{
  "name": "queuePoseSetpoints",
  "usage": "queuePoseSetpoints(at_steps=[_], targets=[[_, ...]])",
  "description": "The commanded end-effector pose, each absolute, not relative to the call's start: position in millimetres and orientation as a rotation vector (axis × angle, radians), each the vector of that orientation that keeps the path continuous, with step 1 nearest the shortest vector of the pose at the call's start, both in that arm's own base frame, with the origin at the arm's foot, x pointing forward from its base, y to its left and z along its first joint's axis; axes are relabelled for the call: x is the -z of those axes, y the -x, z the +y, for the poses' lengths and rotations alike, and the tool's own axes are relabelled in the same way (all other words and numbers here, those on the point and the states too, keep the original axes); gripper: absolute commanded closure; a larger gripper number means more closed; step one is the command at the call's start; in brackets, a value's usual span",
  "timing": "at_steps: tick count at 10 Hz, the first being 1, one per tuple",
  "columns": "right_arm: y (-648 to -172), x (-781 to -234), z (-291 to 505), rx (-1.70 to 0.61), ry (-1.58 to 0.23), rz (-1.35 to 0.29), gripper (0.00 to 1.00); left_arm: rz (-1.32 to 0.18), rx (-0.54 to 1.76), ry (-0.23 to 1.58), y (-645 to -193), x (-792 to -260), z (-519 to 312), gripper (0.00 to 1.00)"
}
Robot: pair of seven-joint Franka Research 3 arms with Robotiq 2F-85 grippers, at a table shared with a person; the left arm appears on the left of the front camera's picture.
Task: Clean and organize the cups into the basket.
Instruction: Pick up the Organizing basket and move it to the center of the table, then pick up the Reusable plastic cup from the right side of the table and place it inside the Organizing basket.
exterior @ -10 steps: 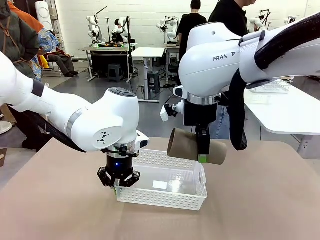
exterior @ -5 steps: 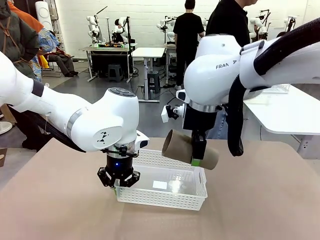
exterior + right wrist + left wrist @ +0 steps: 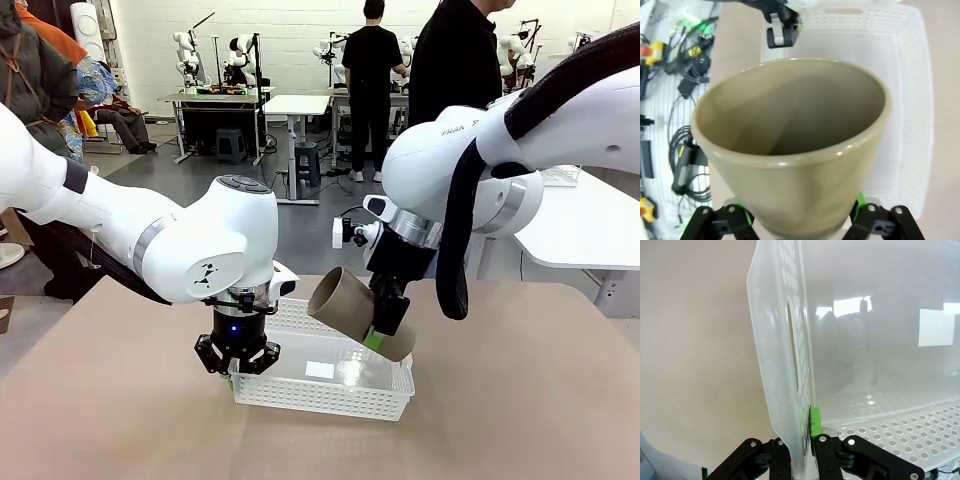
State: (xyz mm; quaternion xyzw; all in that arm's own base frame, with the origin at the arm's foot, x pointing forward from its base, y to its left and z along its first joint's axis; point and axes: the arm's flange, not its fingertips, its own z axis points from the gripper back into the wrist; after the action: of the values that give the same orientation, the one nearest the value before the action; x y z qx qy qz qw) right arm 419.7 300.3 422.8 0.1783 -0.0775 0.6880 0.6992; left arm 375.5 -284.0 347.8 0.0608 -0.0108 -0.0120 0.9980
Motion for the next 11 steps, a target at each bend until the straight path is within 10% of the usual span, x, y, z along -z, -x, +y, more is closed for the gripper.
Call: queuePoseSetpoints(at_steps=[1, 11], targets=[[-425, -408, 300, -1.558, -0.474, -0.142, 0.17, -0.028, 0.032, -0.124, -374, -349, -282, 1.00], [-440, -361, 323, -1.530, -0.435, -0.113, 0.17, -0.028, 0.032, -0.124, -374, -349, -282, 1.00]])
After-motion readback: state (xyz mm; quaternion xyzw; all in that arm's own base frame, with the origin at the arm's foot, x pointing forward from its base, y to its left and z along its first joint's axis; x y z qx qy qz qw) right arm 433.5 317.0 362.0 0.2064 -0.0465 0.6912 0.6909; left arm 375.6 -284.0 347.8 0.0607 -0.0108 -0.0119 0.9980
